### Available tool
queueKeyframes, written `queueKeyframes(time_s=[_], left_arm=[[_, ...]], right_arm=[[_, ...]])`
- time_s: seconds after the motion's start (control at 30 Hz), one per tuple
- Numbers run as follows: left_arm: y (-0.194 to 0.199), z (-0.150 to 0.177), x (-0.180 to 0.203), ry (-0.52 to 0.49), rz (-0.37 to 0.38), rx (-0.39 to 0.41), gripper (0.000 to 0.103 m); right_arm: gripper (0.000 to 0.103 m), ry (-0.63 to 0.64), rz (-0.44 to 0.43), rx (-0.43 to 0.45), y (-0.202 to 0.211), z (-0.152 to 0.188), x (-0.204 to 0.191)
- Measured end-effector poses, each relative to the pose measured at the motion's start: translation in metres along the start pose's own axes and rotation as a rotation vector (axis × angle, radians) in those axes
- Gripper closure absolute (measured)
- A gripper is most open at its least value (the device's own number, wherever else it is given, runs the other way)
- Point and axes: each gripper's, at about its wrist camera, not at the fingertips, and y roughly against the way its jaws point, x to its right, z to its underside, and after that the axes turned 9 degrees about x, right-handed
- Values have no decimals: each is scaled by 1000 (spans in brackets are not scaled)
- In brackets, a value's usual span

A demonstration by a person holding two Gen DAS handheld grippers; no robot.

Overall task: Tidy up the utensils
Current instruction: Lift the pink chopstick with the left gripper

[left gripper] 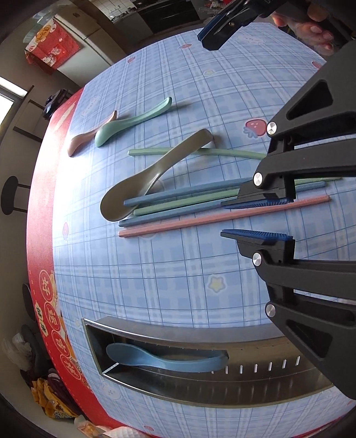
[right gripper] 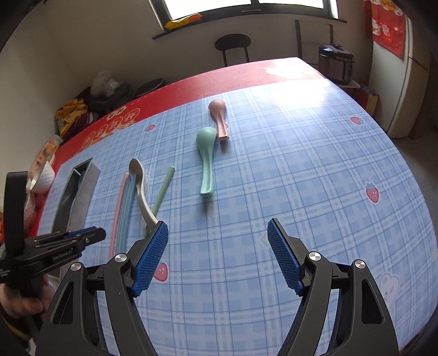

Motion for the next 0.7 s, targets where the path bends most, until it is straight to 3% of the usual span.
queueKeyframes(time_s=[0.23,0.7], left_arm=[[-15,-3,-1,13,-8,-21,91],[-22,-8,8,-53,-40,-25,91]], right_arm=[[30,-21,20,-1,0,0,14],[30,-42,19,-19,-4,4,15]])
